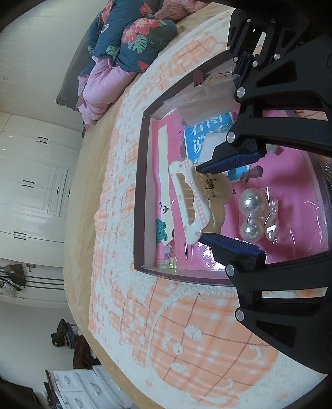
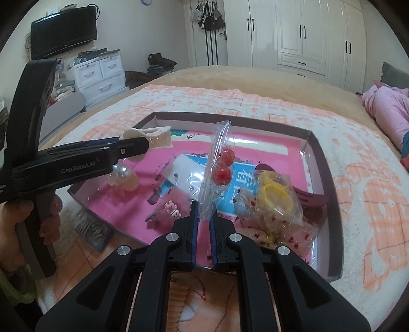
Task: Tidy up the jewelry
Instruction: 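Carry the packet and white claw clip into the box and open both tools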
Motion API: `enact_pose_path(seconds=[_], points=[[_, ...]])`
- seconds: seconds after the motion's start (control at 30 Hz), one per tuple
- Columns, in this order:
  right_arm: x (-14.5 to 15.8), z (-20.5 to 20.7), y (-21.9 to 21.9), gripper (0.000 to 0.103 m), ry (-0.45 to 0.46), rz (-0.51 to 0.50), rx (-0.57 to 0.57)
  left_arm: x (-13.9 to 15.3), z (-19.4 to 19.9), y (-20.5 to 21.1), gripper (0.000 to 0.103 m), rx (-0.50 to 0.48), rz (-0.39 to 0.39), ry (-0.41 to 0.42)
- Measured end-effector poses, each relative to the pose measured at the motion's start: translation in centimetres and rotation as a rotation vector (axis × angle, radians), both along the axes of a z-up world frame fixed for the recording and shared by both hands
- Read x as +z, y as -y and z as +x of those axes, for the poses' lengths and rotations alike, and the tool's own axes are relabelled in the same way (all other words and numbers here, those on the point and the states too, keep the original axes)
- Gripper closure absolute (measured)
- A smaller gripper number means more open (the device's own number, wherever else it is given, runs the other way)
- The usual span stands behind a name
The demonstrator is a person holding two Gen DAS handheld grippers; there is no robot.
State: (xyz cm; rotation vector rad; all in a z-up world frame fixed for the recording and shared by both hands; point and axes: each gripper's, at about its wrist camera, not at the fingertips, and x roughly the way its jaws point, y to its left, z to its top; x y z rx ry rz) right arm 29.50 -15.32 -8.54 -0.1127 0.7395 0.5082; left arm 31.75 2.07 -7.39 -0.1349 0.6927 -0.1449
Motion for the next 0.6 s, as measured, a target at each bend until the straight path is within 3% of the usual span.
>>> enact_pose_path(seconds=[0.3,0.37,0.5,0.6], points=[[-0.1,-0.4,0.7,0.091,-0.022,0.037,0.001,-0.2,-0.1,0.3,0.064,-0.009,0.006,-0.005],[0.1,-0.6,0.9,0.087,-0.019,0.042,0.001,-0.2,-0.1,0.4,0.064,-0.010,0.005,-0.003],[0.4,-1.0,1.1,0.070,-0.008,0.043,-0.007,0.1,-0.4,0.5,0.064,-0.011,0.001,0.007],[0.7,-1.5,1.3,0.066,0.001,0.049,-0.013,0.4,-0.8,0.5,0.063,-0.012,-0.004,0.018]])
